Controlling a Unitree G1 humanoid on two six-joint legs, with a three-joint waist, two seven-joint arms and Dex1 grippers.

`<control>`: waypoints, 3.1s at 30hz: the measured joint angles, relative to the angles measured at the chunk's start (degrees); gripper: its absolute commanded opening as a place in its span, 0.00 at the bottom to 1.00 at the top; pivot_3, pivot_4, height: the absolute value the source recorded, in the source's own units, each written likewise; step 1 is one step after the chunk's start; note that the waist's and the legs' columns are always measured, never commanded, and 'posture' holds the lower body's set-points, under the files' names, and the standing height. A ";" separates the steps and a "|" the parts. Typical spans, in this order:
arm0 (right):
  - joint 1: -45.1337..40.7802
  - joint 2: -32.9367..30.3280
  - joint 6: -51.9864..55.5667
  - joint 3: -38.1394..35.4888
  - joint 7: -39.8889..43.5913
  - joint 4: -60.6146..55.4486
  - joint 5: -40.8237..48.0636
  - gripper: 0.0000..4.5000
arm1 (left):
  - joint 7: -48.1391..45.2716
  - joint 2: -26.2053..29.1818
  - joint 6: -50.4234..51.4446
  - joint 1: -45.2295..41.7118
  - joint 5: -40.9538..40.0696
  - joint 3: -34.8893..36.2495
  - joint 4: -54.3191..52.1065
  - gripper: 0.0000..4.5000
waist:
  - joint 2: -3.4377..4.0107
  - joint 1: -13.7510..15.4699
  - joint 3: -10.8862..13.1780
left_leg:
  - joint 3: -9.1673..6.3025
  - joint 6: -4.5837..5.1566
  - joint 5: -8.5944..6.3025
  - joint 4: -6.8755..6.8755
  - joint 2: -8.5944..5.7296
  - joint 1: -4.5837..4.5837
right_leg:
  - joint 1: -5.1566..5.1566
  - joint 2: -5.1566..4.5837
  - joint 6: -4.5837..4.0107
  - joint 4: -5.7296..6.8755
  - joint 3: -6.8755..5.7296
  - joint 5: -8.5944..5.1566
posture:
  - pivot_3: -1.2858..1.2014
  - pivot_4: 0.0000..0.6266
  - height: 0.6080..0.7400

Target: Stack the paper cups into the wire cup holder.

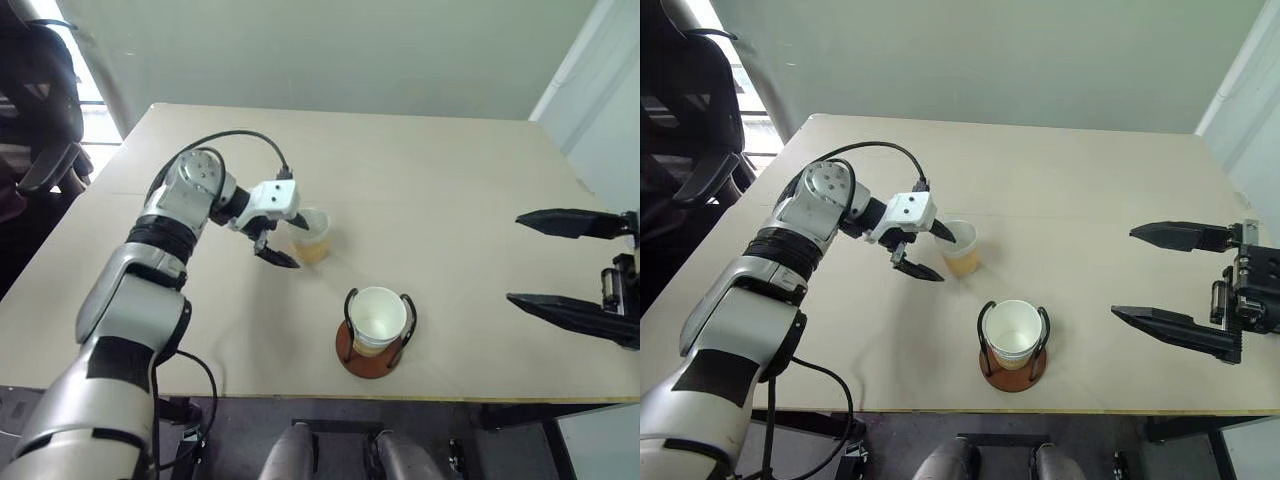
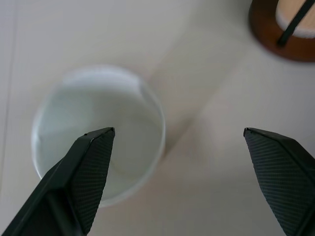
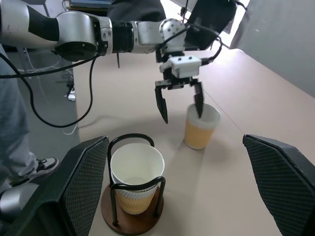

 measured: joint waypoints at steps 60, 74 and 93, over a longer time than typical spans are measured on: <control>3.57 -0.50 1.48 -5.48 -1.03 -3.06 -0.57 1.00 | -3.69 14.74 4.43 -19.59 -48.83 -44.79 -46.04 0.04 | 0.40 -0.95 -0.02 | 0.94 0.64 -0.50 0.74 0.05 -0.04 | -0.04 -0.08 0.27 0.01 0.65 0.12 | 0.52 0.24 1.00; 1.39 -0.74 -0.35 -1.37 -0.72 -1.80 -0.90 1.00 | -3.75 13.62 7.13 -15.36 -47.71 -38.10 -45.82 1.00 | 0.41 -0.95 -0.02 | 0.94 0.62 -0.56 0.76 0.05 -0.04 | -0.03 -0.08 0.30 -0.02 0.65 0.09 | 0.52 0.24 1.00; -21.83 -4.63 -16.40 29.46 19.41 25.82 -21.81 1.00 | 25.88 40.16 56.80 57.72 -62.91 44.80 -73.11 1.00 | 0.47 -1.62 -0.10 | 1.03 0.15 0.08 -0.22 0.18 0.38 | -0.33 -0.01 -0.91 0.20 0.64 -0.45 | 0.52 0.24 1.00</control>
